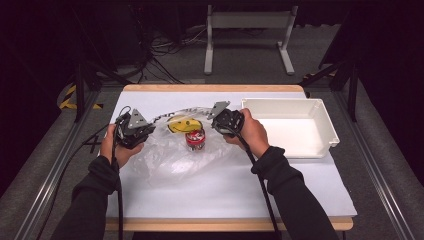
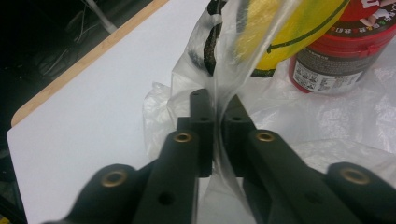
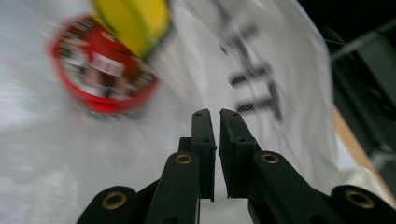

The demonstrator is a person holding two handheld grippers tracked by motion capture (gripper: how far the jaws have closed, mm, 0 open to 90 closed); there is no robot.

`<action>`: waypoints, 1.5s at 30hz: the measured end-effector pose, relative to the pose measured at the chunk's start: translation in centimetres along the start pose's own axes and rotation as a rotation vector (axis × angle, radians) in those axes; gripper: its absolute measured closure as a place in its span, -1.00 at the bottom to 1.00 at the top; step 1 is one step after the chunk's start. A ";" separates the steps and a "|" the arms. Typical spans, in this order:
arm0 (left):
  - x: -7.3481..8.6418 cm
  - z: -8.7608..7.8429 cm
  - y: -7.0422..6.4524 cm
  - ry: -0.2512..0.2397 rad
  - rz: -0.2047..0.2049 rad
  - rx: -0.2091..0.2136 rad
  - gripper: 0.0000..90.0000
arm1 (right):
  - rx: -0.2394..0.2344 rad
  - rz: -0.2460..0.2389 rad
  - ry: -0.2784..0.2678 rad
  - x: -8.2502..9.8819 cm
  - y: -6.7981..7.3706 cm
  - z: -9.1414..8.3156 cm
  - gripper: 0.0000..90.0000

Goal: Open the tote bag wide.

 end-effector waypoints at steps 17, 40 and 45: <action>-1.3 -0.8 0.3 -0.049 0.014 -0.031 0.99 | 0.058 -0.128 0.154 0.1 1.2 2.7 0.13; -2.1 -3.1 1.8 -0.074 -0.007 -0.070 0.75 | 0.198 -0.003 0.054 -0.8 -2.6 1.4 1.00; -4.3 -4.1 0.5 -0.171 -0.003 0.001 0.45 | 0.173 -0.024 0.053 -1.3 -1.7 1.5 1.00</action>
Point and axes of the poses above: each handheld gripper's, and its own axes: z roughly forward along the jaws, x roughly out of its underside, y roughly to its left, the point moved 8 cm from there along z, roughly forward along the jaws, and after that the axes turned 6 degrees about -y, right-handed, at the moved point
